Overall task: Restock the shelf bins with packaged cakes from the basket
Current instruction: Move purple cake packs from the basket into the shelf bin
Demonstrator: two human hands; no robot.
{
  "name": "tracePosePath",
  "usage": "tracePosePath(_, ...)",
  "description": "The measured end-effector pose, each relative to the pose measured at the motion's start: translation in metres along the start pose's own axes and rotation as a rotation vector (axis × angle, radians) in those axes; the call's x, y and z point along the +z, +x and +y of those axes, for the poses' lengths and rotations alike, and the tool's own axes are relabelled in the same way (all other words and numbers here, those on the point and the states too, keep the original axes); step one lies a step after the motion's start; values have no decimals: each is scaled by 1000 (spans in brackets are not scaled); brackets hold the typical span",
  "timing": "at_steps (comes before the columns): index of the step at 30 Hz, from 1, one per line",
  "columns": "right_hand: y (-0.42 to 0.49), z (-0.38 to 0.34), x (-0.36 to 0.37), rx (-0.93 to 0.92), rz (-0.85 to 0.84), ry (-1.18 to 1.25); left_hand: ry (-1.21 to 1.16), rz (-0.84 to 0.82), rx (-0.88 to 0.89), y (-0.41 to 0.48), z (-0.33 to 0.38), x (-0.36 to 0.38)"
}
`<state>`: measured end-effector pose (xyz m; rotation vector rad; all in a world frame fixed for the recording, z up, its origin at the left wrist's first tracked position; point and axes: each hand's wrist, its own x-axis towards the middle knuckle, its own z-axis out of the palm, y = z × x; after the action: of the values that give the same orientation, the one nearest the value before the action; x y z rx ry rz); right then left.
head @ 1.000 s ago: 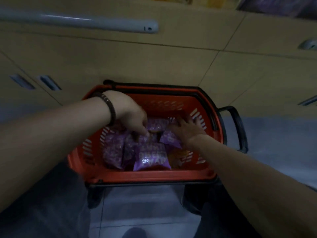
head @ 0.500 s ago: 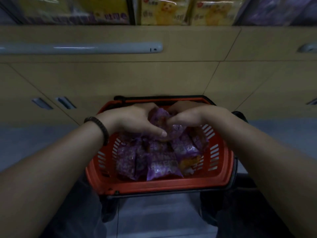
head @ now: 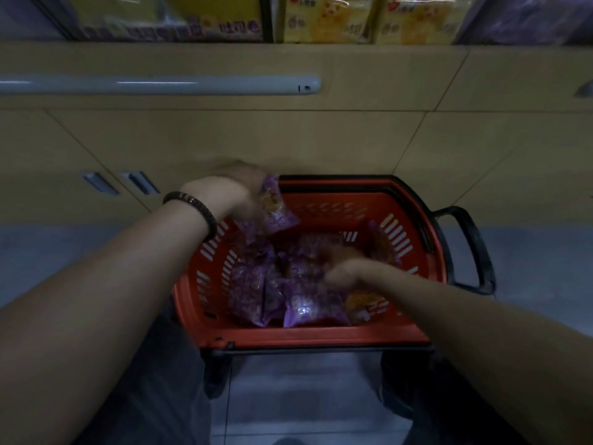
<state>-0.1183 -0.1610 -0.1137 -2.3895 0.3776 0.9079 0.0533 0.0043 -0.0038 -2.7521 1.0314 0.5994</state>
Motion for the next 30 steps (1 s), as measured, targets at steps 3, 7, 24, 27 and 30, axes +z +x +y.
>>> tracePosePath(3, -6, 4, 35, -215, -57, -174, -17, -56, -19, -5, -6, 0)
tracePosePath(7, 13, 15, 52, -206, -30, -294, -58, -97, -20, -6, -13, 5)
tracePosePath(24, -11, -2, -51, -111, 26, 993, -294, -57, -45, -17, -39, -6)
tracePosePath(27, -21, -6, -66, -216, 10, 1135, -501, -36, -18, -22, -37, -10)
tracePosePath(30, -35, -13, -77, -285, -152, 1248, -647, 12, 23, -26, -33, -11)
